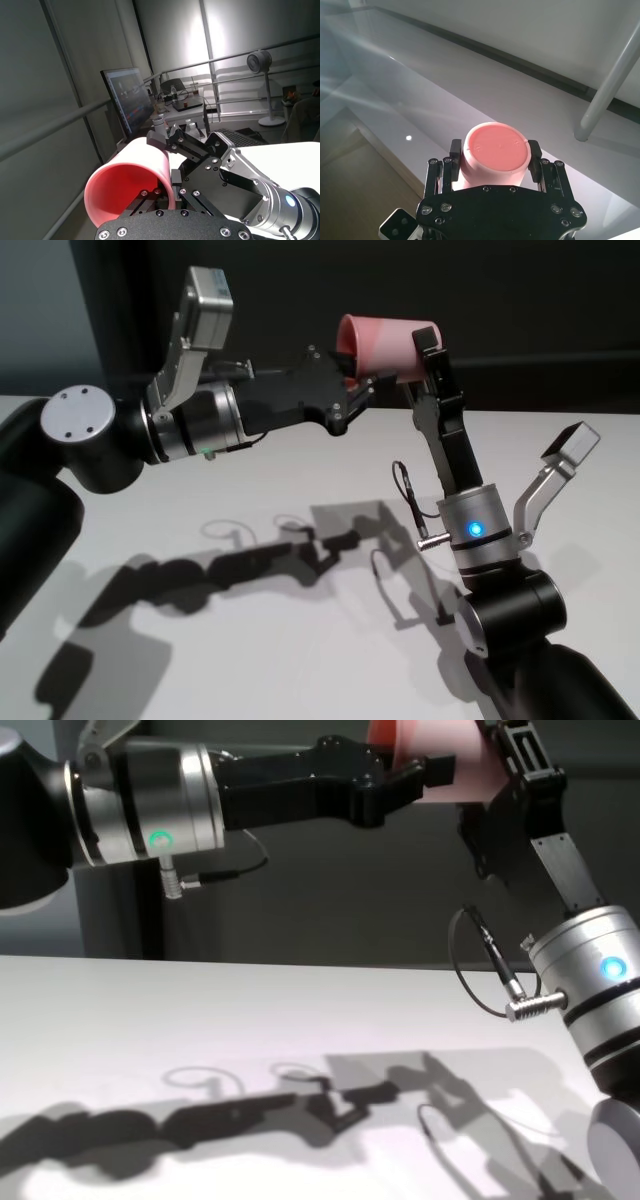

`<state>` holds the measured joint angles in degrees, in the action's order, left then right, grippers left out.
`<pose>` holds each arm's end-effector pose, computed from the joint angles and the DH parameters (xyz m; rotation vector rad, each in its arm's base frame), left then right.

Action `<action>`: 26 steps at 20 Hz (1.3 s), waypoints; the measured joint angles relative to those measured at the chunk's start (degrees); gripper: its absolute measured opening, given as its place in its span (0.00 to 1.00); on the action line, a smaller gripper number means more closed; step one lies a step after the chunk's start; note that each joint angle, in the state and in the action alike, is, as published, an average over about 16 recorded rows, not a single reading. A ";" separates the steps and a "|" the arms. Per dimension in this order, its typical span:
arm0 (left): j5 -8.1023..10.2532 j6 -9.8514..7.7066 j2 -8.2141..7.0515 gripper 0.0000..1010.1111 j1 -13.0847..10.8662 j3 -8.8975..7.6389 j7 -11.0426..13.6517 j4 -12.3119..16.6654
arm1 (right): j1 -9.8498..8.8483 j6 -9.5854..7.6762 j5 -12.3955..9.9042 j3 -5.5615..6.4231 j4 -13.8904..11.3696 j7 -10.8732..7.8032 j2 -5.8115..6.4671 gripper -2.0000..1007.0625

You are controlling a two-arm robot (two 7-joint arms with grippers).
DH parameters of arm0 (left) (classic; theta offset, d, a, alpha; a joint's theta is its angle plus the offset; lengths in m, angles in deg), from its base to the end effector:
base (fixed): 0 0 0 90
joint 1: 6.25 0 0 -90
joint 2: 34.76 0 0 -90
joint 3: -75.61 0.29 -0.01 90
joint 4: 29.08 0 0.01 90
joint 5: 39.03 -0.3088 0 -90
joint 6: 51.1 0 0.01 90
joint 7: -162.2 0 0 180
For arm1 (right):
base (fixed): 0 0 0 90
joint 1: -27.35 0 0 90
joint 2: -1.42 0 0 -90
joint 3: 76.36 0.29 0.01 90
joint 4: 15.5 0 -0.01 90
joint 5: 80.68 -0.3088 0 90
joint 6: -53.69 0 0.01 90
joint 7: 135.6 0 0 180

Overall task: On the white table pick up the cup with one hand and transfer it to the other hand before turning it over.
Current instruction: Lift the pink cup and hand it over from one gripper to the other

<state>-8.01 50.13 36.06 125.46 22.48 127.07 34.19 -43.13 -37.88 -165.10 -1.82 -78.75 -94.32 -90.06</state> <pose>0.4891 -0.0192 -0.1982 -0.0197 -0.2425 0.2371 0.4106 0.0890 -0.3216 1.1939 0.7833 -0.4580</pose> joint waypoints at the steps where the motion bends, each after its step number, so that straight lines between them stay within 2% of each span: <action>1: 0.00 0.00 0.00 0.10 0.00 0.00 0.00 0.00 | 0.00 -0.01 0.00 0.01 0.01 0.01 0.00 0.76; 7: 0.02 0.01 -0.01 0.23 -0.01 0.00 0.01 0.03 | -0.02 -0.04 0.01 0.05 0.04 0.07 -0.03 0.76; 14: 0.16 0.00 -0.73 0.45 -0.55 0.05 -0.22 0.70 | -0.02 -0.06 0.01 0.08 0.06 0.10 -0.04 0.76; 20: 0.32 -0.24 -2.60 0.65 -2.11 -0.31 -1.55 2.66 | -0.03 -0.08 0.01 0.10 0.06 0.08 -0.05 0.76; 26: 0.43 -1.00 -5.53 0.84 -4.82 -1.31 -4.10 5.89 | -0.03 -0.10 0.00 0.11 0.06 0.06 -0.05 0.76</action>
<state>-7.58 49.14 30.54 120.64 21.17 122.96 40.09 -43.16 -37.98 -165.10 -1.70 -78.69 -94.27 -90.11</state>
